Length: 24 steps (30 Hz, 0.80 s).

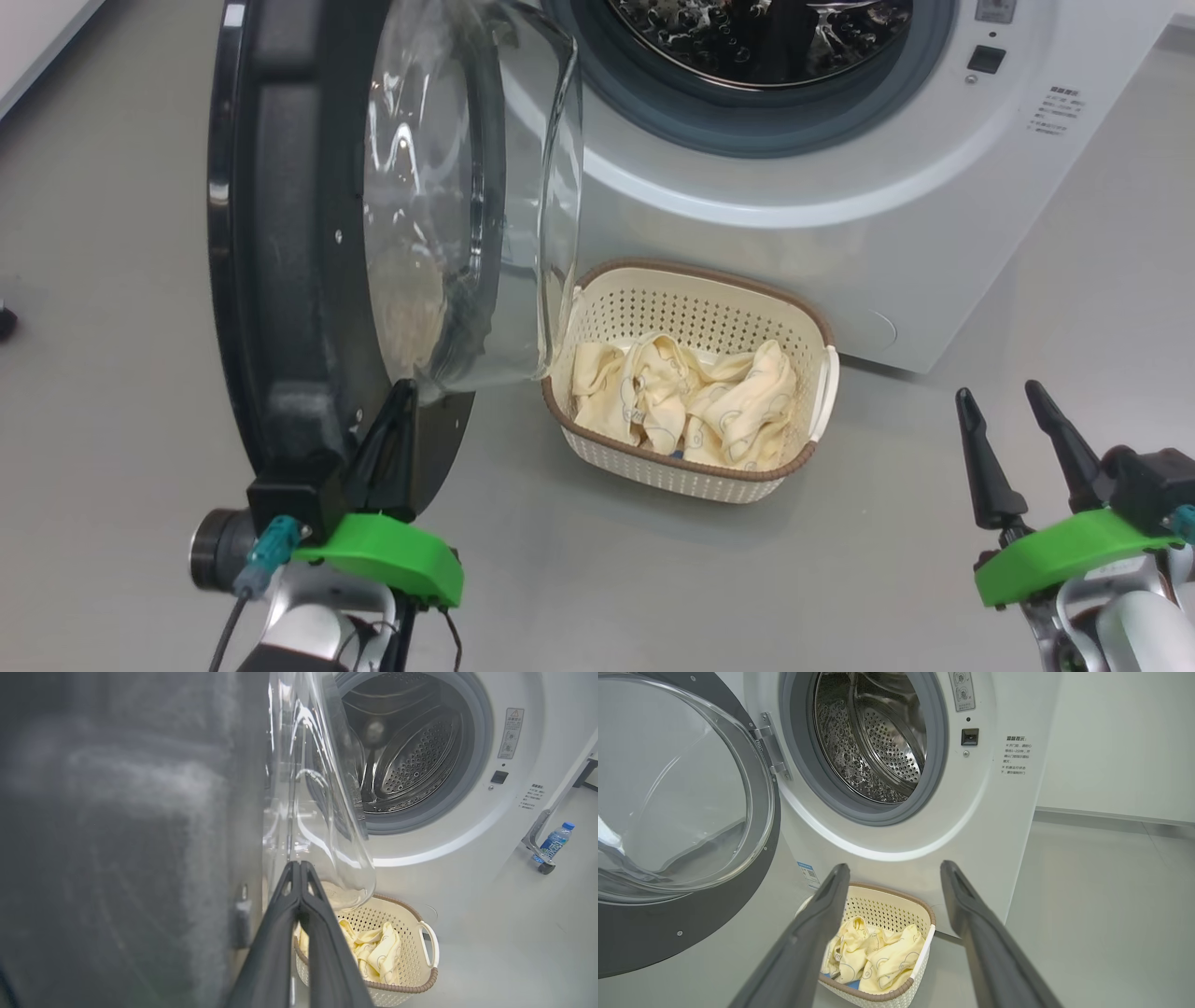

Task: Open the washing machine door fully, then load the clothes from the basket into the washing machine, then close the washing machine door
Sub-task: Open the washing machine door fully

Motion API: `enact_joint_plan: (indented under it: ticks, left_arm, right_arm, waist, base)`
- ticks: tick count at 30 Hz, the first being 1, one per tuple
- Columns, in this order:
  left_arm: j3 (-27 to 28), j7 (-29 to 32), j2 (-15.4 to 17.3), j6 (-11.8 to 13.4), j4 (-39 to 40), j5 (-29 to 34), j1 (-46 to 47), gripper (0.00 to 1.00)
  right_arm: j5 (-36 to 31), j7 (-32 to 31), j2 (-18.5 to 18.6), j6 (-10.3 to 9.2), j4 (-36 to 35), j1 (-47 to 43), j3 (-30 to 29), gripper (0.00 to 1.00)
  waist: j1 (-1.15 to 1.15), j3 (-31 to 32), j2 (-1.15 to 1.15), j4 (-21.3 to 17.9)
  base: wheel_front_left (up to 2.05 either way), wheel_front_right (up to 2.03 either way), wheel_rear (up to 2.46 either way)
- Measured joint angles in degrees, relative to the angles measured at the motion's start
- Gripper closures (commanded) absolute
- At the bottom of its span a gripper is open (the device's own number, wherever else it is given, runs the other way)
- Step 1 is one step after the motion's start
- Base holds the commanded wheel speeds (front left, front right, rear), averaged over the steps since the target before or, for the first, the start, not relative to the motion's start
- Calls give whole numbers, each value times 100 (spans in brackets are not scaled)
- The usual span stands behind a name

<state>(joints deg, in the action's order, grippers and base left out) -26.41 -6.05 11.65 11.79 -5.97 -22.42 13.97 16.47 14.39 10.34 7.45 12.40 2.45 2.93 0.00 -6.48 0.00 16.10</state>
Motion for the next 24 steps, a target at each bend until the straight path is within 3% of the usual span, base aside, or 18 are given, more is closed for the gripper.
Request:
enact_joint_plan:
  ticks: [8, 24]
  left_arm:
    - [632, -132, 208, 187, -213, -319, 8, 100]
    - [1907, -641, 613, 147, -1314, -1021, 539, 100]
  right_arm:
    - [9, -32, 37, 0, -45, 1, 2, 0]
    - [7, -360, 264, 0, -366, 36, 9, 0]
  waist:
    - [0, -134, 0, 44]
    - [0, -520, 0, 51]
  base:
    - [0, 0, 0]
    - [0, 0, 0]
